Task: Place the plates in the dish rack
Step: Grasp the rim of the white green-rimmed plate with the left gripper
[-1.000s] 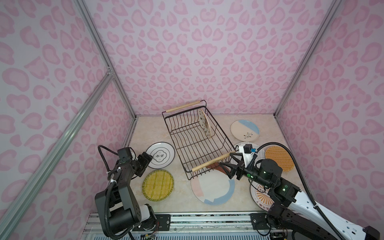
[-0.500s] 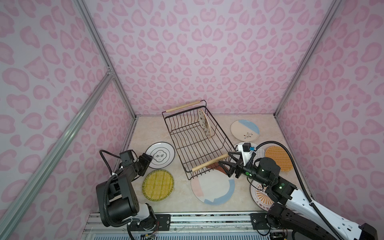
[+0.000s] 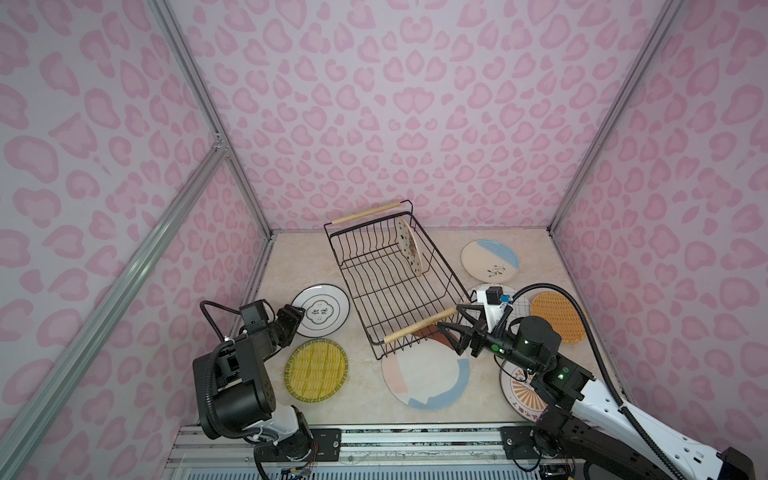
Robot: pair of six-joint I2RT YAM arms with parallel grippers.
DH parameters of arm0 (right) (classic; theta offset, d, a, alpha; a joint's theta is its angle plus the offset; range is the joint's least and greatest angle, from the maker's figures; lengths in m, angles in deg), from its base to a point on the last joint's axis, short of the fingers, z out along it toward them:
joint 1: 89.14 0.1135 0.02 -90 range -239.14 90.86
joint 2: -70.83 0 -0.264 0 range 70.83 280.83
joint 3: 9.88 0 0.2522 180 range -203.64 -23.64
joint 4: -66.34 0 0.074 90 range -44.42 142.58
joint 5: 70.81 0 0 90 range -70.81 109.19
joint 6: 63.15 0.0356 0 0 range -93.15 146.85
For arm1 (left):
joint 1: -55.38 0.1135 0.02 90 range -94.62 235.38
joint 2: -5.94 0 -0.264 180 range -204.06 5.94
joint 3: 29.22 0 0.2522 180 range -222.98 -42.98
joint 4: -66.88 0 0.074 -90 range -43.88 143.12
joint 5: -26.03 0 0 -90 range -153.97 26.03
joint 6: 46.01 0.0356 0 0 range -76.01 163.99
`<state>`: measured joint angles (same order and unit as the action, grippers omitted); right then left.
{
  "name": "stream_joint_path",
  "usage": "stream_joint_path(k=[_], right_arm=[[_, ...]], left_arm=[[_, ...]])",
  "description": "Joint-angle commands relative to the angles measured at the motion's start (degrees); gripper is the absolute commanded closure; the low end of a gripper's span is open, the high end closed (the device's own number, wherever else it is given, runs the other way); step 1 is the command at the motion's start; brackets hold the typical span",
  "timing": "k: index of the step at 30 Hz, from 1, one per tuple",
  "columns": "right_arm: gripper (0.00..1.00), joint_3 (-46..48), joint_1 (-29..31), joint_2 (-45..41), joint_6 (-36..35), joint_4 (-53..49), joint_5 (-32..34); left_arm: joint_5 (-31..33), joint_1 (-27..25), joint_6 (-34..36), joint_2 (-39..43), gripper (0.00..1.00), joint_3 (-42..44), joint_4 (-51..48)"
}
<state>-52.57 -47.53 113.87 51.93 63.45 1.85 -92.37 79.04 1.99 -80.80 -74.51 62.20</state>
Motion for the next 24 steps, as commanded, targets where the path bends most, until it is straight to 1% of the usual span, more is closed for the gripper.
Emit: stream_joint_path(k=[1, 5, 8, 17, 22, 24], right_arm=[[0.02, 0.5, 0.0, -0.4, 0.1, 1.7, 0.8], [0.02, 0.8, 0.0, -1.1, 0.0, 1.7, 1.4], [0.02, 0.9, 0.0, -1.2, -0.2, 1.6, 1.6], [0.02, 1.0, 0.0, -1.4, -0.4, 1.5, 1.9], [0.02, 1.0, -0.1, -1.6, -0.7, 1.2, 2.1], [0.02, 0.9, -0.1, -1.7, -1.0, 0.9, 2.2]], left_arm=[[1.9, -0.1, -0.3, -1.5, 0.32, 0.5, -3.2], [3.0, -0.2, 0.6, -3.0, 0.41, -0.1, -4.4], [2.6, -0.3, 0.5, -4.1, 0.48, -0.2, -4.1], [2.0, -0.3, 0.5, -4.4, 0.75, -0.3, -3.7], [0.5, -0.4, -0.5, -3.3, 0.90, -0.3, -3.3], [-0.4, -0.4, -1.3, -1.2, 0.96, -0.1, -3.3]])
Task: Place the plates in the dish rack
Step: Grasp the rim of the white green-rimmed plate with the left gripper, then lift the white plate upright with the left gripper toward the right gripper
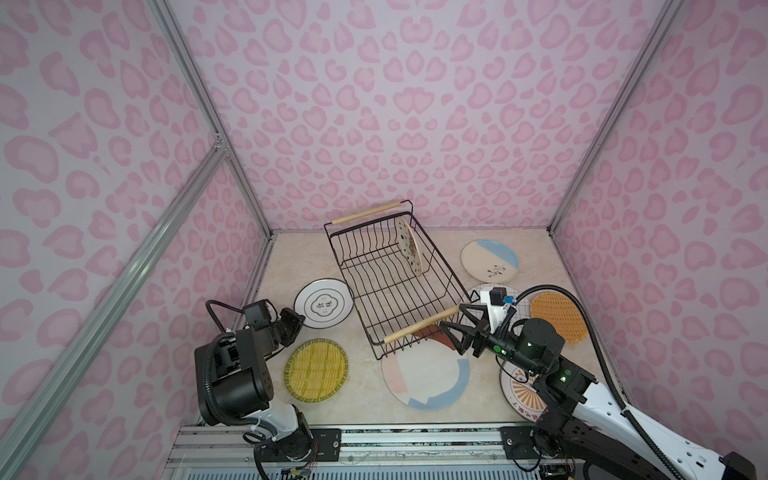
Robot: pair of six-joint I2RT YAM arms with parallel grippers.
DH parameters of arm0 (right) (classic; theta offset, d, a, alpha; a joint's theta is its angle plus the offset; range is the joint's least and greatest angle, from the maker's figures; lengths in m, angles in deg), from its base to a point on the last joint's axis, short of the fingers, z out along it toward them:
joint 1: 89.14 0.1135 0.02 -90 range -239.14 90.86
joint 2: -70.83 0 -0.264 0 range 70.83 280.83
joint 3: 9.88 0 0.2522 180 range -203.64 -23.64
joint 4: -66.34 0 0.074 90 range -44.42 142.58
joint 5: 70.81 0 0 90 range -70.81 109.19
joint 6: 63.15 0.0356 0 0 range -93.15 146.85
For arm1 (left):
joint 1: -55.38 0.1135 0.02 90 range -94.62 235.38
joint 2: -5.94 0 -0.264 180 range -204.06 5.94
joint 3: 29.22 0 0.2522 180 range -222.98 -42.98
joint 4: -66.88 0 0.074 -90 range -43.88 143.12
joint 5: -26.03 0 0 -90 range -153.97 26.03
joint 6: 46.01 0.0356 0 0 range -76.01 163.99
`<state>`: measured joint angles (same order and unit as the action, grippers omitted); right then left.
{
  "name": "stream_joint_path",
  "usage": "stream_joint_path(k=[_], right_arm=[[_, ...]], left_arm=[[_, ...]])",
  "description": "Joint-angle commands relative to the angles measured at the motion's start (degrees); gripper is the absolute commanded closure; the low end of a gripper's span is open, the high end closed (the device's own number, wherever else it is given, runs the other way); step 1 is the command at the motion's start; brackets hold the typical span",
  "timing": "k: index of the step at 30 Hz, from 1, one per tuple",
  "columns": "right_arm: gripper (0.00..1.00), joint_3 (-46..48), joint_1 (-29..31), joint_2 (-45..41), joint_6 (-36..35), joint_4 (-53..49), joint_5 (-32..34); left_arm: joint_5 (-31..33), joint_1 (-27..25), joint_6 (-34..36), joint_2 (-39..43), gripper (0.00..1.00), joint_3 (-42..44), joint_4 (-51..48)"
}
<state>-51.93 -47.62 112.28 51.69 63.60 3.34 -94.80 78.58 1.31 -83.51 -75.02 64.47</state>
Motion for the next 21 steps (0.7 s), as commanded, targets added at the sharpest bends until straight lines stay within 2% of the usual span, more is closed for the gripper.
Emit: stream_joint_path(k=[1, 10, 21], right_arm=[[0.02, 0.2, -0.1, -0.1, -0.9, 0.6, 0.8], [0.02, 0.3, 0.0, 0.3, -1.5, 0.4, 1.2], [0.02, -0.6, -0.1, 1.2, -2.0, -1.2, 1.7]], left_arm=[[2.2, 0.0, -0.9, 2.9, 0.96, 0.4, -6.0], [9.3, 0.0, -2.3, 20.6, 0.96, -2.3, -18.0], [19.5, 0.8, -0.8, 35.7, 0.96, -11.3, -38.3]])
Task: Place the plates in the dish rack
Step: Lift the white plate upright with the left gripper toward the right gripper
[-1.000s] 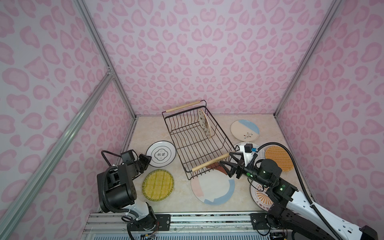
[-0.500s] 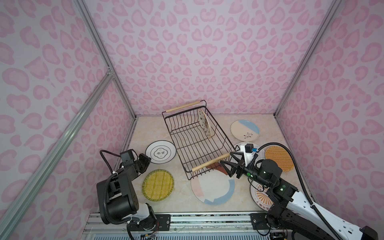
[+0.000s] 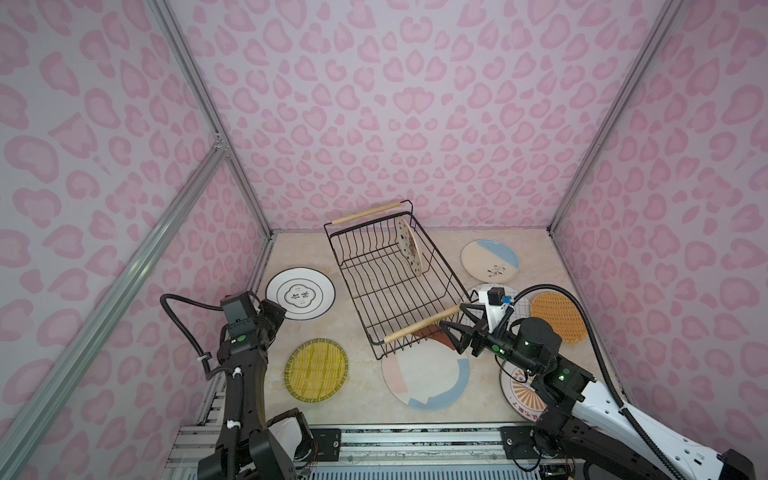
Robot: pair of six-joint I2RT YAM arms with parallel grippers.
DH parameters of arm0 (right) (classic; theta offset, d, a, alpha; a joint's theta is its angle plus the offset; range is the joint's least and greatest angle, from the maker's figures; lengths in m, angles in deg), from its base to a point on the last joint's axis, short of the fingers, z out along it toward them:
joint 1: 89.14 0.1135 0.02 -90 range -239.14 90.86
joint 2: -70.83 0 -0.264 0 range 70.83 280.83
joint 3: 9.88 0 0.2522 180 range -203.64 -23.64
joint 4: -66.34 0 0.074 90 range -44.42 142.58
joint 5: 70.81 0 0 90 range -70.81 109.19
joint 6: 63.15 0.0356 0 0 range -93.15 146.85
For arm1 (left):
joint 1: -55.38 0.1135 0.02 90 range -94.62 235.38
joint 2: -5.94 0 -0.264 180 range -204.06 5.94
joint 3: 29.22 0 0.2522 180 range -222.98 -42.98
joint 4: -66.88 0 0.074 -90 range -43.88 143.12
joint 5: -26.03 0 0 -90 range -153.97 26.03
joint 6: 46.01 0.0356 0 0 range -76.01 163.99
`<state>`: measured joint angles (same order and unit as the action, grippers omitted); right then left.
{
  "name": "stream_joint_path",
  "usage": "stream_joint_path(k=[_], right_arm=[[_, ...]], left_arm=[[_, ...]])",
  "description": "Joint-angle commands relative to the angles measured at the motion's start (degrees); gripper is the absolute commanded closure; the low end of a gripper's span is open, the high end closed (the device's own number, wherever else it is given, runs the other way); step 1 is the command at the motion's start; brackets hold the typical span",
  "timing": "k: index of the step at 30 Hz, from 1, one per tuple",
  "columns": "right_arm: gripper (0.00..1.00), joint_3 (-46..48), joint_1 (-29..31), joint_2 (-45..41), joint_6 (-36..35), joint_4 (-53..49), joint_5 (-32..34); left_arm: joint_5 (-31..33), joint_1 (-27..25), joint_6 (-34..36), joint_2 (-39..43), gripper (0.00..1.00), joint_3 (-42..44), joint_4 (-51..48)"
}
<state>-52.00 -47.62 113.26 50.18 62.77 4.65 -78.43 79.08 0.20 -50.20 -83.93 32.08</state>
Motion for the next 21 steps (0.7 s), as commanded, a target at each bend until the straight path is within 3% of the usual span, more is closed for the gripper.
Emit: stream_joint_path(k=[1, 5, 13, 21], right_arm=[[0.02, -0.6, -0.2, 0.2, -0.5, -0.6, 0.3], [0.01, -2.0, -1.2, 0.3, -0.2, -2.1, -0.3], [0.01, -6.5, -3.6, 2.9, 2.3, -5.0, -1.2], [0.02, -11.7, -5.8, 7.4, 7.2, -8.0, -0.1]], left_arm=[[3.4, 0.3, 0.3, 3.4, 0.96, -3.4, -7.2], [2.7, 0.5, 0.0, 7.4, 0.96, -8.2, -10.7], [-8.9, -1.2, -2.1, 6.8, 0.96, -17.1, -7.0], [-13.1, -14.9, -1.0, -0.3, 0.96, -26.5, 1.2]])
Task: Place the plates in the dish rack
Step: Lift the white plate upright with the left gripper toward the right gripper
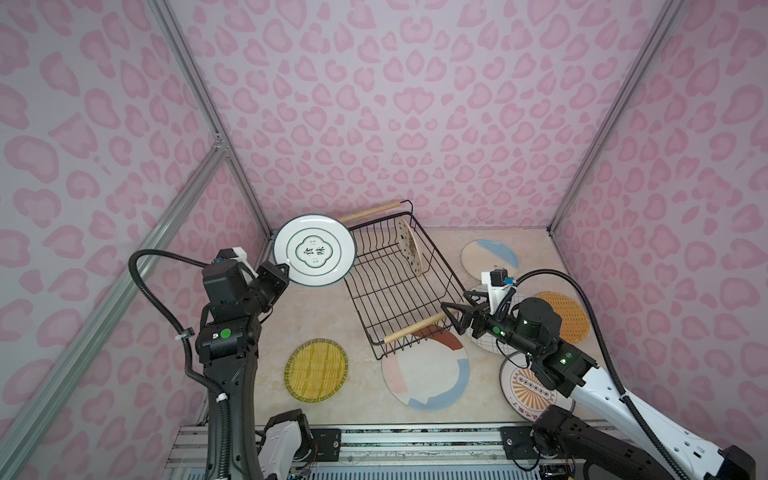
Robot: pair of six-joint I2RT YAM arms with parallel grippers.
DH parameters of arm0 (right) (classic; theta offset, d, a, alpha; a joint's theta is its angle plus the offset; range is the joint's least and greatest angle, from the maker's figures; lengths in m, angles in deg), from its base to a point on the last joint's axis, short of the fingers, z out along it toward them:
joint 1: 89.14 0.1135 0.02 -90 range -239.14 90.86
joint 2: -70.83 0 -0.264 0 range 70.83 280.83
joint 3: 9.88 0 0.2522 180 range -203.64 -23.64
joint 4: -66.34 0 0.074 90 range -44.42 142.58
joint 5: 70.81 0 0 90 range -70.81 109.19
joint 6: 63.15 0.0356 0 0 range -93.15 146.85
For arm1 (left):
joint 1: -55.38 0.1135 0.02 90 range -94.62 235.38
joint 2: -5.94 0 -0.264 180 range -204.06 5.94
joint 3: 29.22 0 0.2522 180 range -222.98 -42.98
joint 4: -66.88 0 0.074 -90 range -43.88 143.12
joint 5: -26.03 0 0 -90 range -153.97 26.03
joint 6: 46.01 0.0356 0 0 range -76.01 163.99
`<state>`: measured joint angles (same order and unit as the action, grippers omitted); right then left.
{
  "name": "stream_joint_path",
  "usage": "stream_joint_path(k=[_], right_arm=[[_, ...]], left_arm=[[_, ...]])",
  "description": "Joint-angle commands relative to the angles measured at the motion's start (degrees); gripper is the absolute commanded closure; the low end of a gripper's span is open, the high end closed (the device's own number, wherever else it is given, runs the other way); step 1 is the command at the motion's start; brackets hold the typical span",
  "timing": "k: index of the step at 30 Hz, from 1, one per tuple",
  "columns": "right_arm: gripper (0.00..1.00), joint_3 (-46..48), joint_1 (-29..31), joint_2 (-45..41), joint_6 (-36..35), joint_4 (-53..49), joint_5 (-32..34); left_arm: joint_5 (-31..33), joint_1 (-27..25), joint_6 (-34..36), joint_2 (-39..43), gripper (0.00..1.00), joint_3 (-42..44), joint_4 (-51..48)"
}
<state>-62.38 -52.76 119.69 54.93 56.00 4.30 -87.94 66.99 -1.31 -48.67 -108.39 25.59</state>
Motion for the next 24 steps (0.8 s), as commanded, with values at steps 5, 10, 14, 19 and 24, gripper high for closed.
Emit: stream_joint_path(k=[5, 10, 14, 19, 24], right_arm=[[0.02, -4.1, -3.4, 2.2, 6.3, -2.4, -1.8], [0.02, -7.0, -3.8, 2.4, 7.9, -4.1, -3.3], [0.02, -9.0, -3.8, 3.7, 10.2, -3.7, -3.8], [0.03, -11.8, -3.7, 7.0, 12.9, -2.1, -4.4], [0.04, -16.0, -2.7, 11.9, 13.9, -0.4, -5.1]], left_arm=[[-10.1, -8.8, -0.5, -9.1, 0.96, -3.6, 16.5], [-14.3, -15.0, 0.4, -13.9, 0.96, -3.1, 23.3], [-15.7, -18.6, 0.7, -14.5, 0.96, 0.5, 28.0], [-17.3, -20.6, -0.4, -15.1, 0.96, 4.9, 33.4], [-18.9, -20.7, -1.8, -15.5, 0.96, 7.2, 36.8]])
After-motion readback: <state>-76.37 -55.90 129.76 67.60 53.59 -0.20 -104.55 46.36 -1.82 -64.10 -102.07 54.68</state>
